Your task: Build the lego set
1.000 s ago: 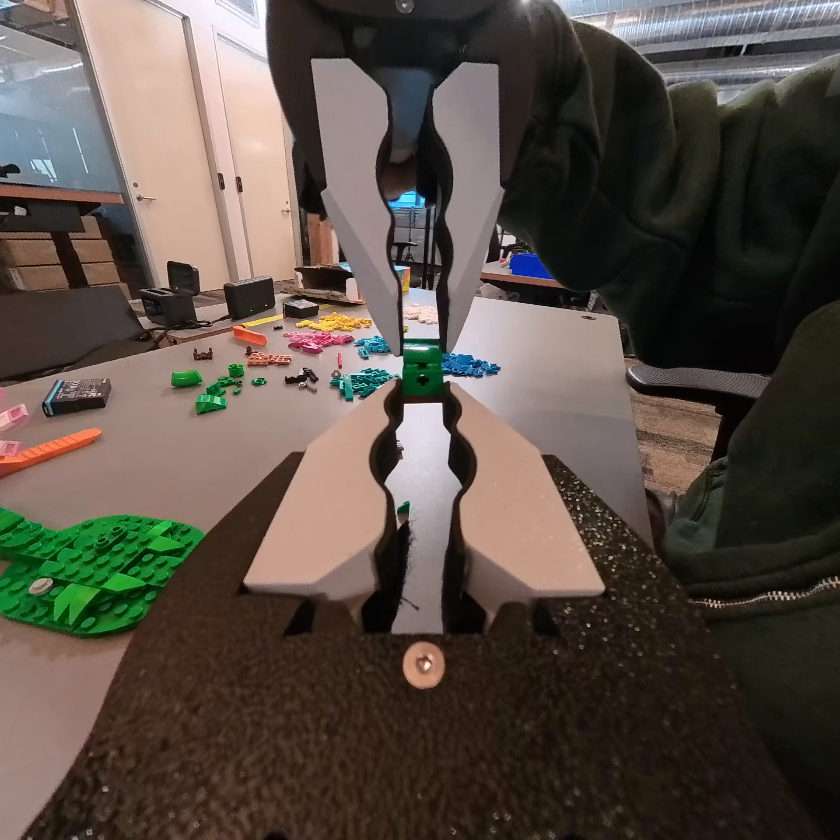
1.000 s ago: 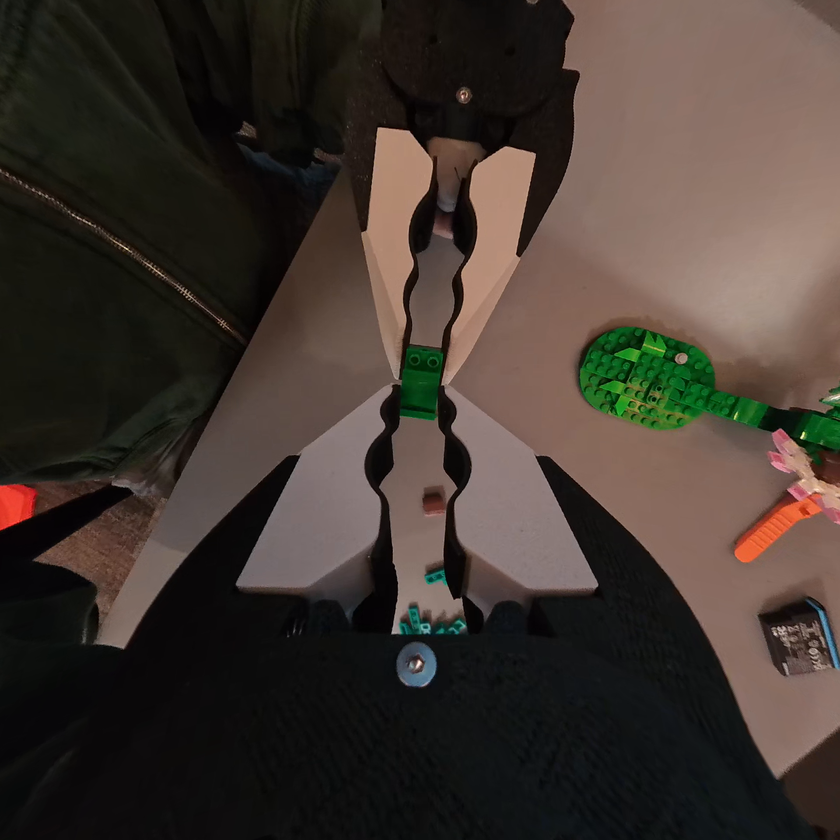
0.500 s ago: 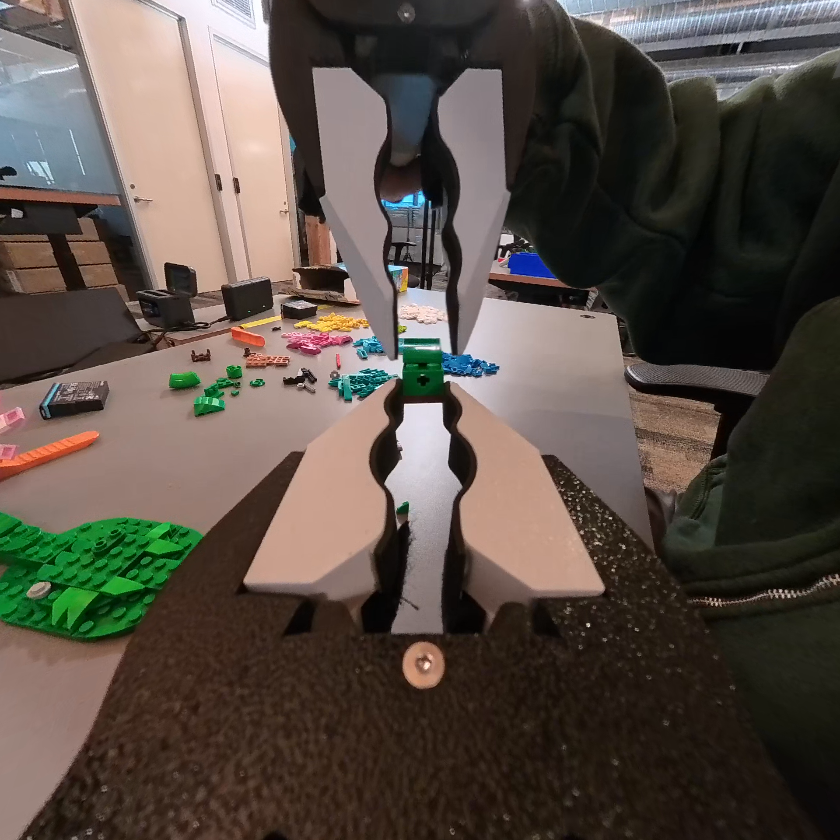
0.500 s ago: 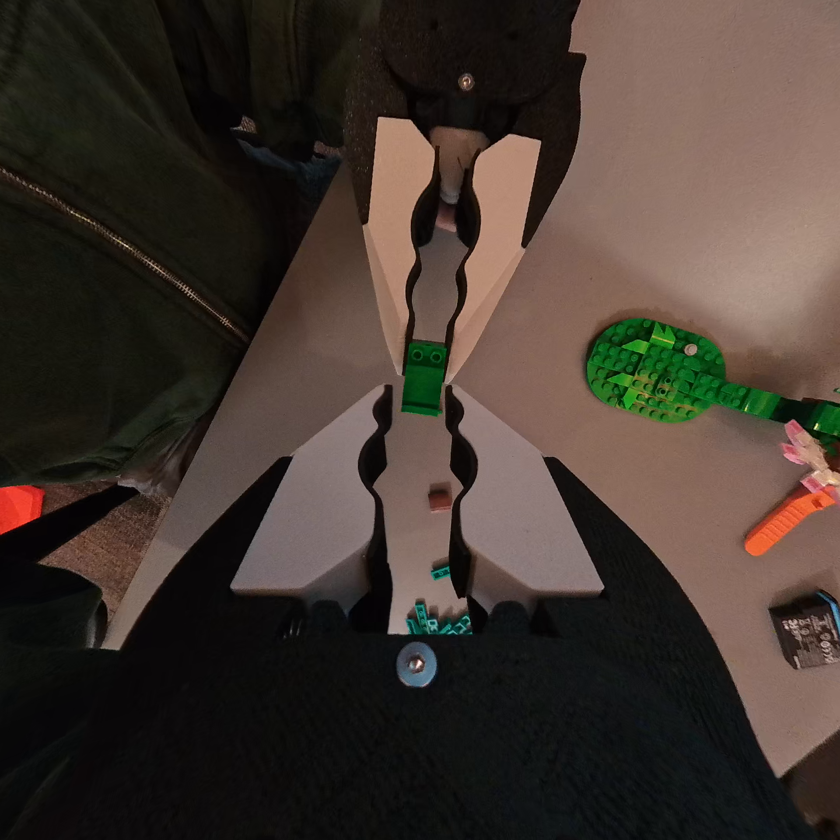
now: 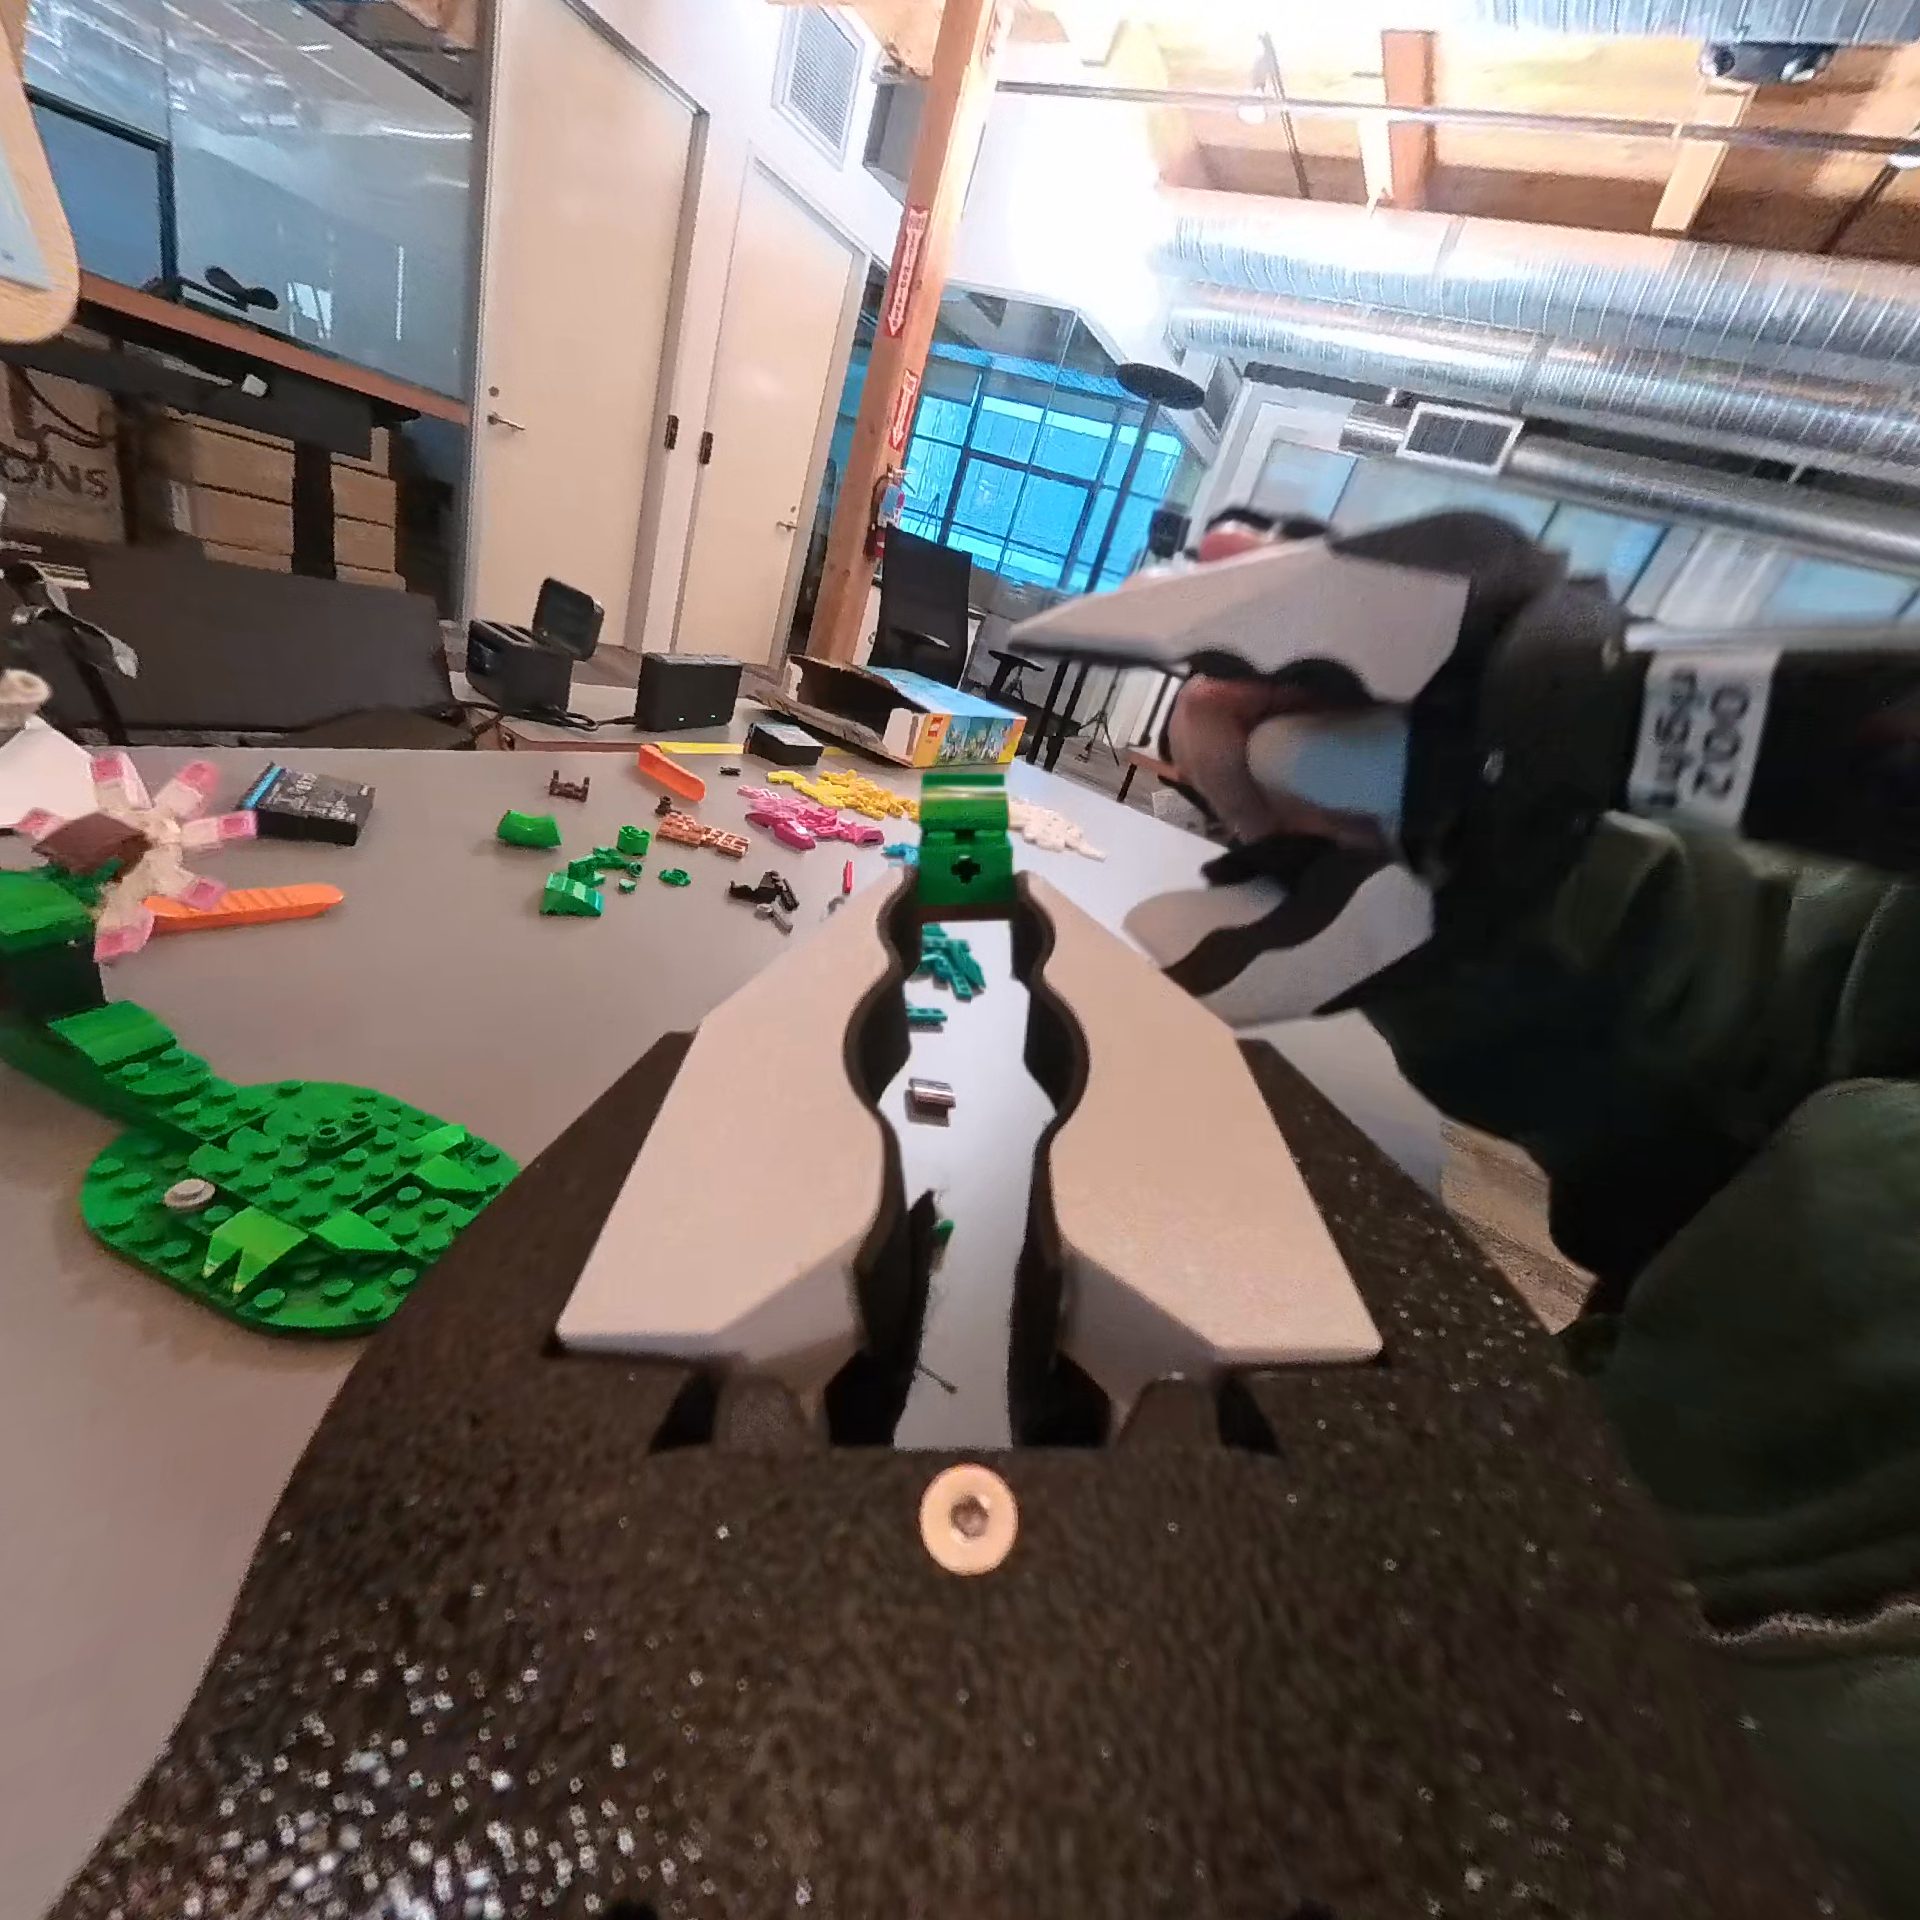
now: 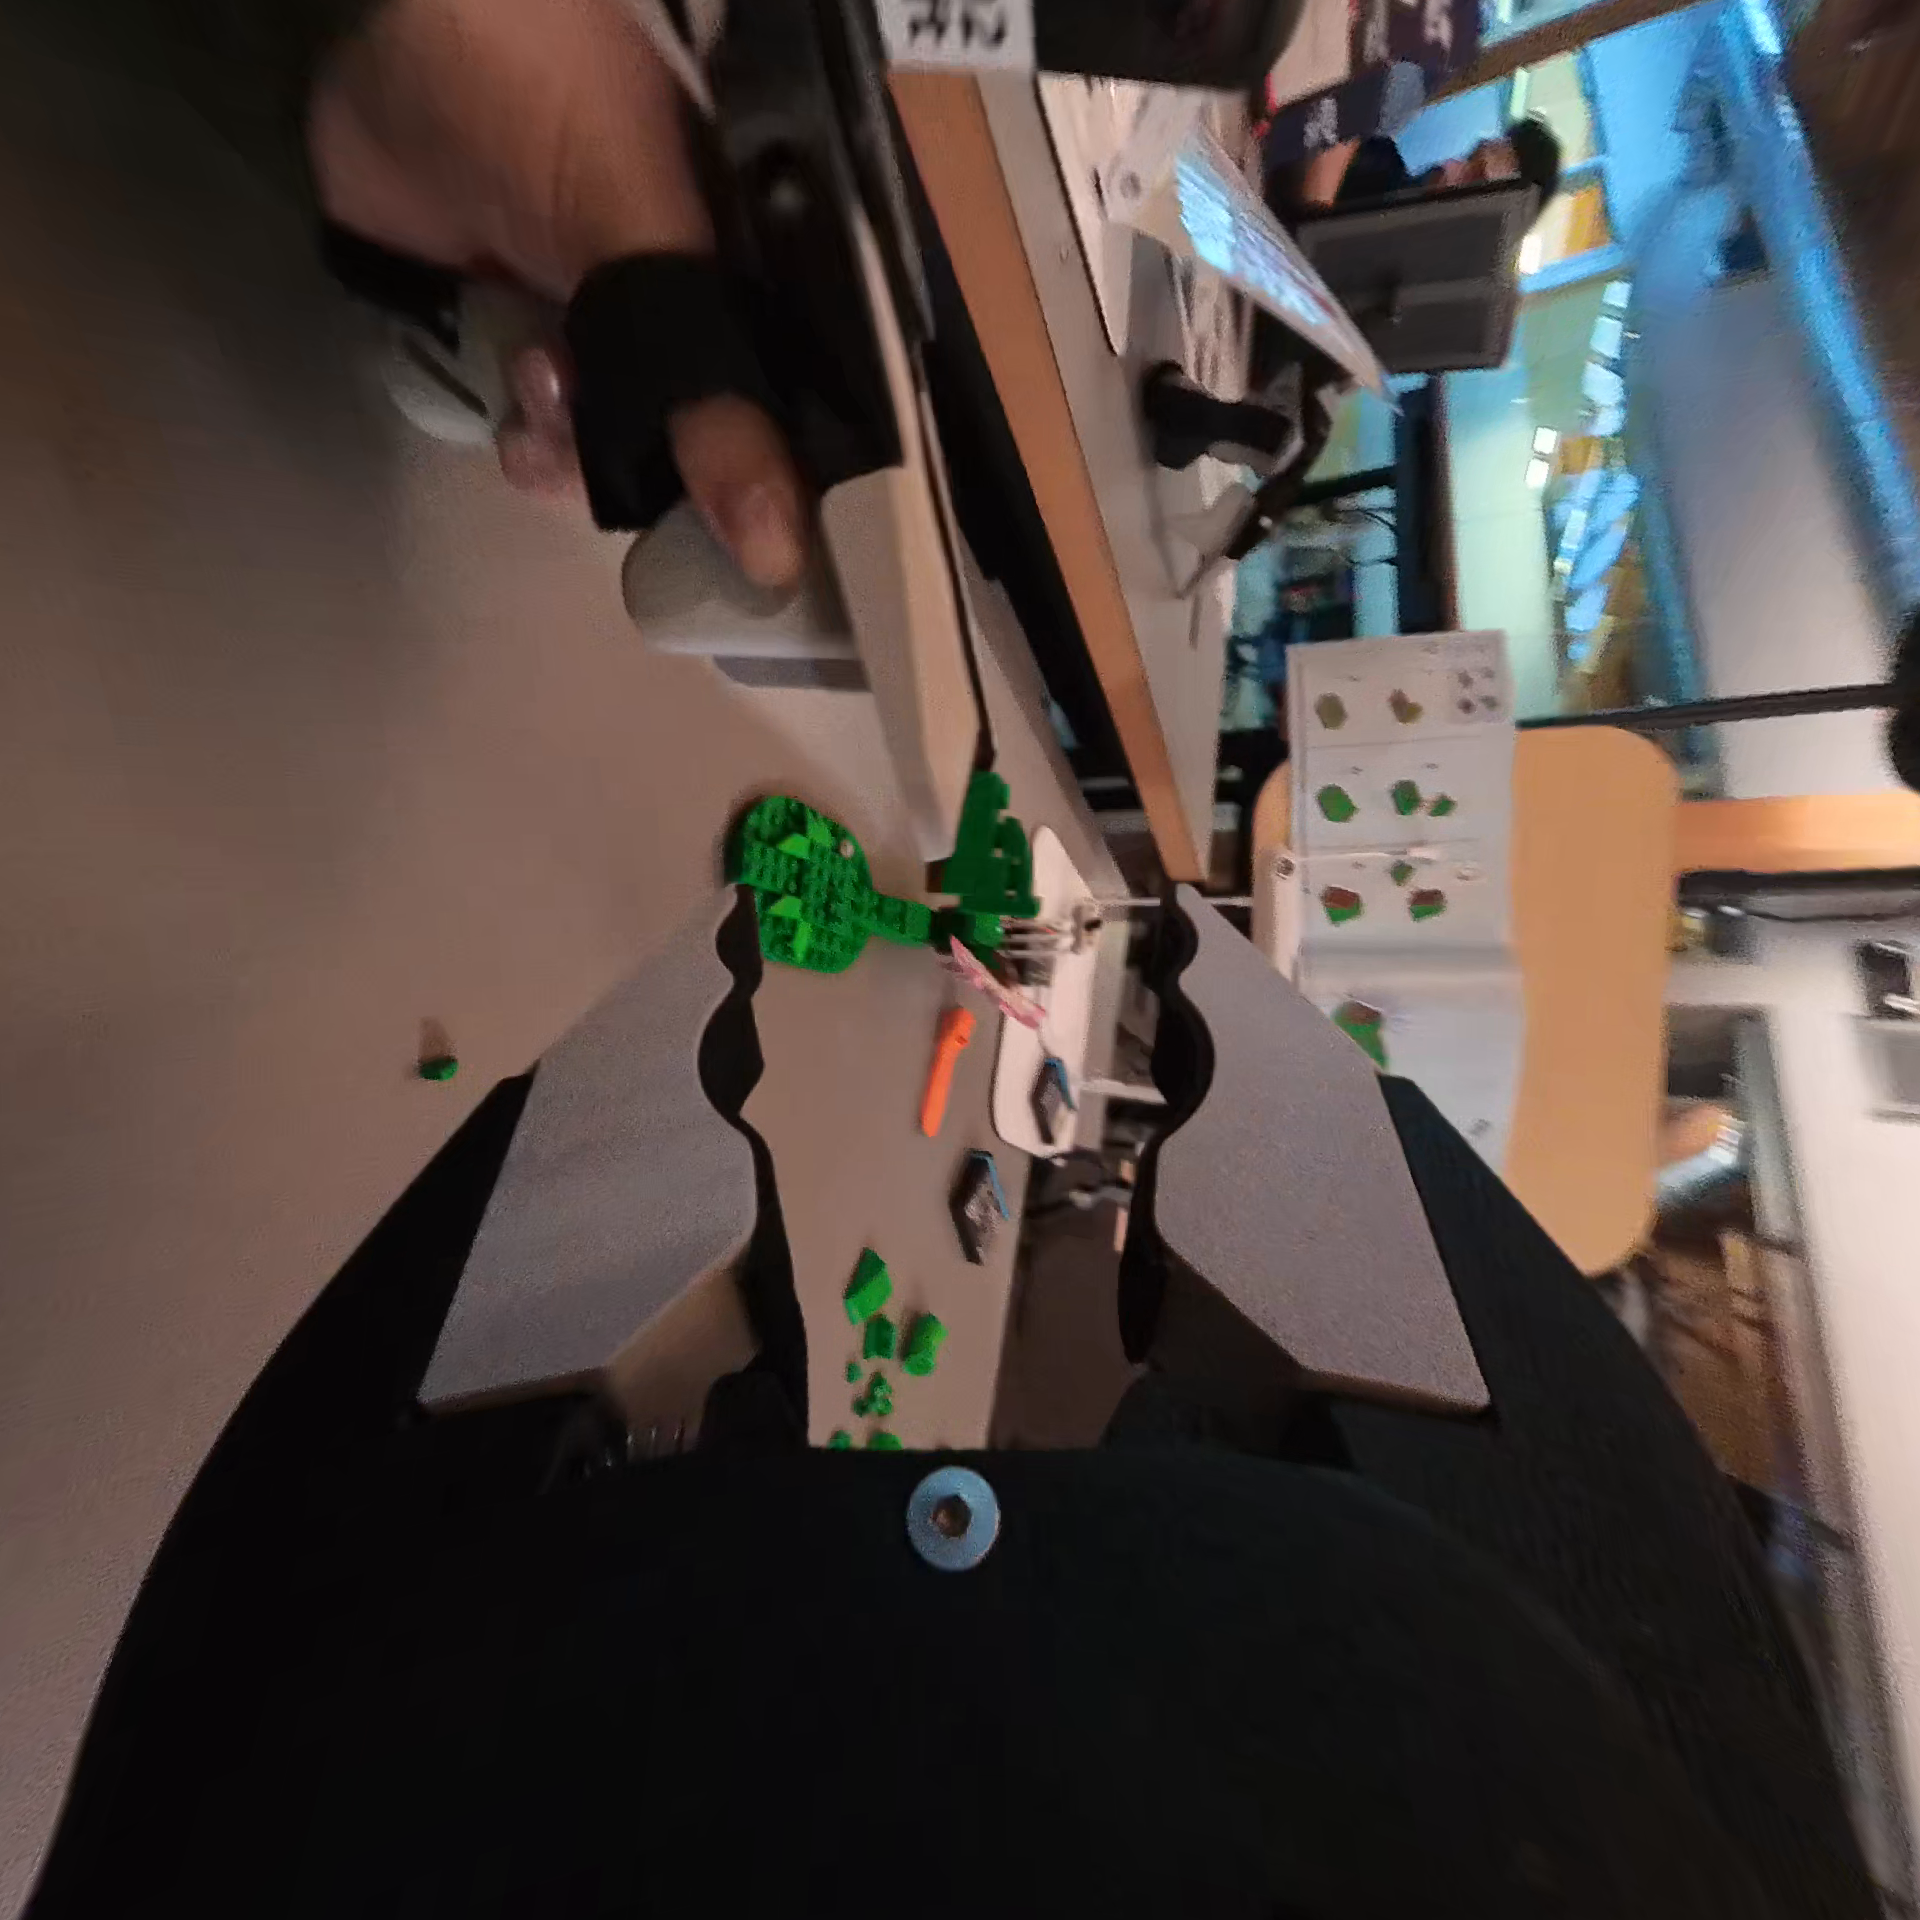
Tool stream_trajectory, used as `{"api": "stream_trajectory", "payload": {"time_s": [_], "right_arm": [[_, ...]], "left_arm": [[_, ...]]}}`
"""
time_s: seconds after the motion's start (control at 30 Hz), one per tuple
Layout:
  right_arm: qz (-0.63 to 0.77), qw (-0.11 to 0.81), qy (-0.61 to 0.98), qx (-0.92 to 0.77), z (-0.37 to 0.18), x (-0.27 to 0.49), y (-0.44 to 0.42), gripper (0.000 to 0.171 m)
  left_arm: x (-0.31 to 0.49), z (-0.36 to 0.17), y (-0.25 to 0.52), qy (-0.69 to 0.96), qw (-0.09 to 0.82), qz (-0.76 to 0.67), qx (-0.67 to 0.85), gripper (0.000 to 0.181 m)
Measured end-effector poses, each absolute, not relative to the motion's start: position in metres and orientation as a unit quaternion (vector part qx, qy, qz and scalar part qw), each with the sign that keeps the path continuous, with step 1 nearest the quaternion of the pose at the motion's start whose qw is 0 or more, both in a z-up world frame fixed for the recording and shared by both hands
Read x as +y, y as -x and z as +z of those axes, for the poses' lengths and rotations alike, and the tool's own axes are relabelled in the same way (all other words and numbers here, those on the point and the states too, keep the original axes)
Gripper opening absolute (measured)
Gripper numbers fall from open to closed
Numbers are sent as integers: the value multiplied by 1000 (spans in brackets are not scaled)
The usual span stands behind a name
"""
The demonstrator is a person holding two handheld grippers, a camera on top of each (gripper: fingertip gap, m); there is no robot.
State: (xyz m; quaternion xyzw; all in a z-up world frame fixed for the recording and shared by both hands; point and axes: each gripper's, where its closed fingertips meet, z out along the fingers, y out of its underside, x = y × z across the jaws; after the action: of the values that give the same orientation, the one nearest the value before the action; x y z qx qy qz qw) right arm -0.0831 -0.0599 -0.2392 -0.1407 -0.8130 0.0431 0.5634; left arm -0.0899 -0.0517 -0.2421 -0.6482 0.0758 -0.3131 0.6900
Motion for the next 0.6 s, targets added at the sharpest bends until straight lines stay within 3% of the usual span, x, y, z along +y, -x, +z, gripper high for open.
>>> {"api": "stream_trajectory", "payload": {"time_s": [0.13,0.47,0.6], "right_arm": [[-1,608,135,-782,-241,-59,93,72],[-54,629,124,-766,-235,-53,101,22],[-51,629,137,-764,-235,-52,101,21]], "left_arm": [[-54,-235,85,649,688,-315,85,13],[-55,-235,78,648,683,-322,96,14],[-54,-235,79,645,683,-330,87,14]]}}
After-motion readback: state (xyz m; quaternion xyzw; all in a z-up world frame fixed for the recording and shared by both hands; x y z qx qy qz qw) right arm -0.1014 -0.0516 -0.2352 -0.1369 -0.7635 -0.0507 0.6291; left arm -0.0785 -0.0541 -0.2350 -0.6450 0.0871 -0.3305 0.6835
